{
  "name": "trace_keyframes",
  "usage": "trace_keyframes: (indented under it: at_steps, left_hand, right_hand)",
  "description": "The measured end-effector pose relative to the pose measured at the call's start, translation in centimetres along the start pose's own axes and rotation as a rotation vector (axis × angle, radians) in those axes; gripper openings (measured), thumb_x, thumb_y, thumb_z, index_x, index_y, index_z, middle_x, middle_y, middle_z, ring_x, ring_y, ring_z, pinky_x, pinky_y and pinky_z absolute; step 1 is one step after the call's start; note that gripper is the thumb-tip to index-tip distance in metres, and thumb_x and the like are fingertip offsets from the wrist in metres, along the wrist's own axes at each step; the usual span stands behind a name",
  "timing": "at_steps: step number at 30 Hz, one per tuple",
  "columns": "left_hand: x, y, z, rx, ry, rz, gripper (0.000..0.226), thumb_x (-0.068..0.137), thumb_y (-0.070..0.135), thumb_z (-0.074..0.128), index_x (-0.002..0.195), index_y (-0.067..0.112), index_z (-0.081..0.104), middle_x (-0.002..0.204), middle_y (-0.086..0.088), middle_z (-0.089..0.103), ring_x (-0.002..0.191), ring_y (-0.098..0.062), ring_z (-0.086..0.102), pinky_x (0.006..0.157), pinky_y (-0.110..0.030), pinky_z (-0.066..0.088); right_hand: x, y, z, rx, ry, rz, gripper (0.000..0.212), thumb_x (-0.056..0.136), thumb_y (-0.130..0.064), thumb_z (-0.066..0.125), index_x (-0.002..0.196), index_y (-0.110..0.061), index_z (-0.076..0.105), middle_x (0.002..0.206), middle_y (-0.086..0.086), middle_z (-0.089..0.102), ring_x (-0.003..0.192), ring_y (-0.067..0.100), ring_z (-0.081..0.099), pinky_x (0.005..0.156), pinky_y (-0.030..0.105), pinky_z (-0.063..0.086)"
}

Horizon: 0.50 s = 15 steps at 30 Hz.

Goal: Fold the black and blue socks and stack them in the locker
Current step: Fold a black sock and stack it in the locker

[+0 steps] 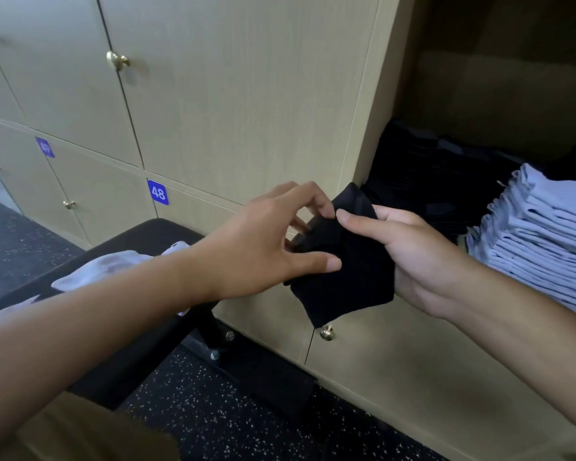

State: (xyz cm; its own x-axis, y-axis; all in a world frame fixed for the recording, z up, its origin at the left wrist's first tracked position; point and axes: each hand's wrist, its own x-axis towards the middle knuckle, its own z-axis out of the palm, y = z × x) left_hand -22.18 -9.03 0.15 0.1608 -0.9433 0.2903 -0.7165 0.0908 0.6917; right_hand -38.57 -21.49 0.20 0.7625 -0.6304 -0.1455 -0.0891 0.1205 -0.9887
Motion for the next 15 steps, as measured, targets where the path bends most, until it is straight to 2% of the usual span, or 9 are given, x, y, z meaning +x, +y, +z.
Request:
trace_keyframes:
  at_steps: [2,4,7,9,11,15]
  left_hand:
    - [0.1,-0.1,0.6,-0.041,0.047,-0.011,0.045,0.080,0.039,0.083,0.115,0.035,0.057,0.122,0.020,0.055,0.104,-0.003,0.064,0.083,-0.030,0.060]
    - [0.1,-0.3,0.8,-0.109,0.104,-0.039,0.042,0.081,0.033,0.084,0.114,0.032,0.058,0.121,0.017,0.059,0.098,-0.009,0.068,0.081,-0.031,0.061]
    - [0.4,-0.5,0.9,-0.260,0.180,-0.076,0.025,0.087,0.019,0.080,0.106,0.020,0.064,0.112,0.005,0.067,0.088,-0.022,0.073,0.075,-0.029,0.061]
    - [0.6,-0.7,0.6,-0.360,0.230,-0.098,0.014,0.090,0.007,0.075,0.099,0.012,0.066,0.098,-0.005,0.069,0.079,-0.024,0.075,0.068,-0.022,0.057]
    - [0.8,-1.1,0.0,-0.386,0.283,-0.125,0.012,0.089,0.002,0.074,0.096,0.009,0.067,0.084,-0.008,0.070,0.074,-0.020,0.074,0.067,-0.019,0.055]
    - [1.0,-2.0,-1.4,-0.430,0.372,-0.205,0.011,0.090,0.003,0.074,0.096,0.010,0.068,0.085,-0.009,0.077,0.072,-0.011,0.072,0.067,-0.015,0.053]
  right_hand:
    - [-0.2,-0.2,-0.2,0.033,-0.035,0.003,0.032,0.093,-0.028,0.068,0.121,-0.013,0.070,0.113,0.014,0.075,0.104,0.029,0.073,0.091,0.045,0.059]
    - [-0.4,-0.5,-0.4,0.046,-0.117,-0.010,0.034,0.092,-0.024,0.067,0.124,-0.014,0.069,0.117,0.013,0.074,0.107,0.028,0.072,0.088,0.040,0.060]
    - [-0.8,-0.7,-0.9,0.039,-0.226,-0.026,0.045,0.085,-0.007,0.069,0.129,-0.015,0.065,0.120,0.010,0.073,0.112,0.024,0.070,0.091,0.031,0.059]
    - [-0.9,-0.7,-1.4,-0.018,-0.252,-0.039,0.053,0.081,0.002,0.070,0.130,-0.018,0.064,0.122,0.008,0.072,0.114,0.022,0.069,0.095,0.030,0.057]
    - [-1.0,-0.7,-1.9,-0.096,-0.211,-0.049,0.054,0.081,0.005,0.071,0.129,-0.018,0.065,0.120,0.009,0.073,0.113,0.022,0.070,0.097,0.033,0.056]
    - [-1.0,-0.5,-3.5,-0.241,0.019,-0.086,0.039,0.079,0.003,0.077,0.114,-0.013,0.072,0.107,0.006,0.077,0.105,0.021,0.073,0.093,0.029,0.056]
